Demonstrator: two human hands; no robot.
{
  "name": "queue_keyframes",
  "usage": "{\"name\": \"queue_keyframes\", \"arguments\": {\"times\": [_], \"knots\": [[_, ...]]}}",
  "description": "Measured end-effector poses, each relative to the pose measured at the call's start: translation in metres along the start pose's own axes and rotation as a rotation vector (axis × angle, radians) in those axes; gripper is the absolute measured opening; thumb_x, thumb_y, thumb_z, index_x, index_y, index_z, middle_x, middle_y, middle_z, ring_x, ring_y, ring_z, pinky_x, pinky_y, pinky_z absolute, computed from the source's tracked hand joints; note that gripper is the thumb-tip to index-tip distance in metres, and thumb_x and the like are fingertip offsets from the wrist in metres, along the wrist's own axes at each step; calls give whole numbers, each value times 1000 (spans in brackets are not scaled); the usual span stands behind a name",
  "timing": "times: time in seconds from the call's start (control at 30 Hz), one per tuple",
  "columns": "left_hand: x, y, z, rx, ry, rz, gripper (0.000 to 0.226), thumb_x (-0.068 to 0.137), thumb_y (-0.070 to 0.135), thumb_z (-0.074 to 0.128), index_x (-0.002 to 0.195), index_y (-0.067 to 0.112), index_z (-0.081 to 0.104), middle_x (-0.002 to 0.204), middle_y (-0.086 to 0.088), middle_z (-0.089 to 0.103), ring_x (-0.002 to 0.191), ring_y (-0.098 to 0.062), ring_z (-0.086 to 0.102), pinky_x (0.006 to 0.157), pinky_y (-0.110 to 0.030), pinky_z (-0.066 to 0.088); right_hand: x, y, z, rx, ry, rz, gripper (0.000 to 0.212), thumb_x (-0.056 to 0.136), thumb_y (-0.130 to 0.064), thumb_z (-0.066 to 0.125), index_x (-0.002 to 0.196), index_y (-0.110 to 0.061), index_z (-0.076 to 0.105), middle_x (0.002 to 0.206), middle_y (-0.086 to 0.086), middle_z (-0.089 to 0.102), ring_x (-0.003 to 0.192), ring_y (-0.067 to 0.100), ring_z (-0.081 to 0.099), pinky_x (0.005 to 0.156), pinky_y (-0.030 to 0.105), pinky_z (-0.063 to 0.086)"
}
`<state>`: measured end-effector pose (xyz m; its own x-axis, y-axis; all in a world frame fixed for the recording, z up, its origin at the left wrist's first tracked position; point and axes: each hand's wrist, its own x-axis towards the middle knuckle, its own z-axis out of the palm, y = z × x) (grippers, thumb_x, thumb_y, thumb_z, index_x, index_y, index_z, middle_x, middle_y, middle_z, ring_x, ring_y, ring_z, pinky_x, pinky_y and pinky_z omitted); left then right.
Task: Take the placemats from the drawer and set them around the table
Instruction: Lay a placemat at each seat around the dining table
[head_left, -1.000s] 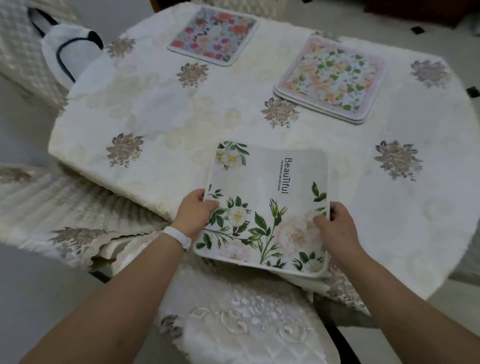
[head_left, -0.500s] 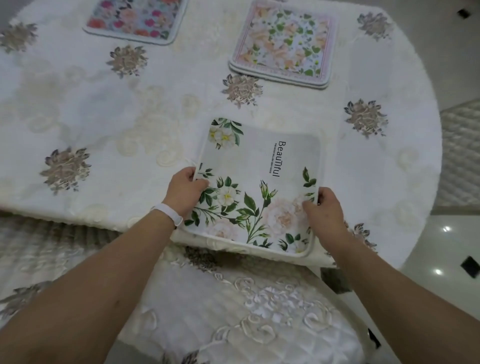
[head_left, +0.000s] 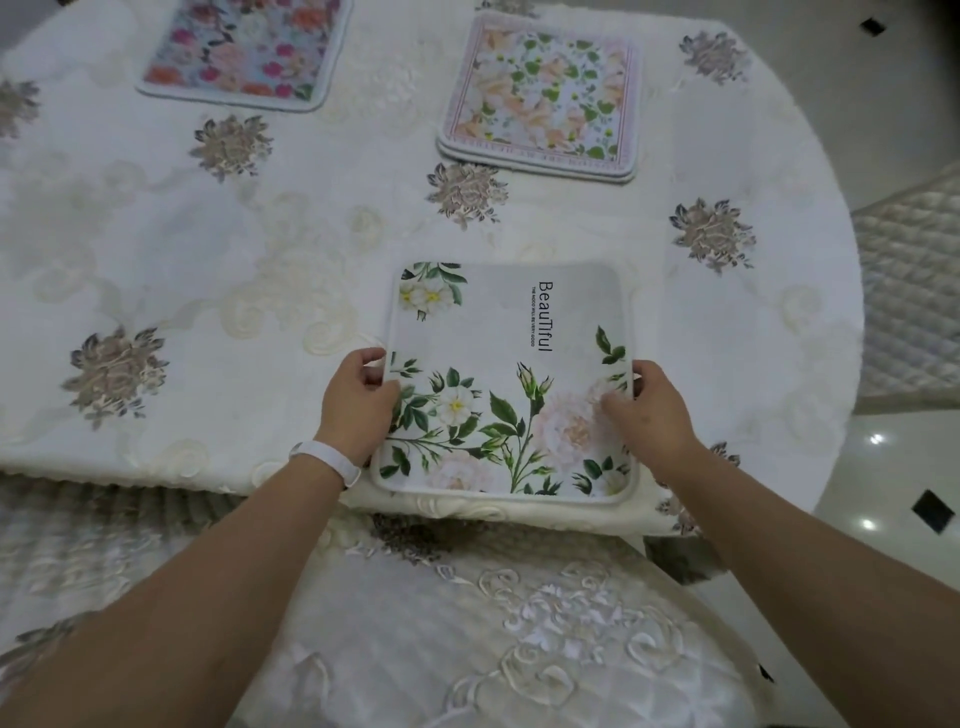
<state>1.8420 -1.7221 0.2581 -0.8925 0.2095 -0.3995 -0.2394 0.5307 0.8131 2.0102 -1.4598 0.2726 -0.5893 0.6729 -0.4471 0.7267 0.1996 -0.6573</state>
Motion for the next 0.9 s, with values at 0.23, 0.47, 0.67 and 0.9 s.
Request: {"name": "queue_keyframes", "arguments": {"times": [0.23, 0.47, 0.67, 0.9], "knots": [[-9, -19, -1, 602, -109, 594, 60, 91, 33, 56, 145, 10, 44, 155, -13, 33, 140, -27, 32, 115, -42, 28, -29, 22, 28, -693, 11, -490, 62, 96, -39, 46, 149, -13, 29, 155, 17, 26, 141, 35, 26, 115, 53, 27], [3, -13, 62, 1082, -335, 790, 69, 95, 54, 20, 156, 22, 12, 164, 1, 3, 150, -16, -2, 120, -43, -1, 1, -2, 76, -912, -249, -725, 73, 97, -62, 19, 157, -22, 12, 165, 3, 6, 151, 27, 3, 121, 51, 5], [69, 29, 86, 1071, -225, 666, 63, 99, 45, 14, 157, 21, 8, 165, 0, 2, 151, -18, -3, 121, -43, 0, 59, -49, 94, -845, -153, -685, 70, 98, -54, 16, 157, -21, -1, 165, -2, -4, 151, 22, -6, 121, 48, -4], [117, 58, 100, 1074, -195, 593, 59, 101, 50, 16, 156, 31, 5, 165, 3, -1, 151, -18, -6, 120, -45, -1, 115, -71, 79, -813, -99, -660, 73, 95, -65, 16, 157, -30, 1, 165, -3, -3, 151, 22, -6, 121, 49, -4]]}}
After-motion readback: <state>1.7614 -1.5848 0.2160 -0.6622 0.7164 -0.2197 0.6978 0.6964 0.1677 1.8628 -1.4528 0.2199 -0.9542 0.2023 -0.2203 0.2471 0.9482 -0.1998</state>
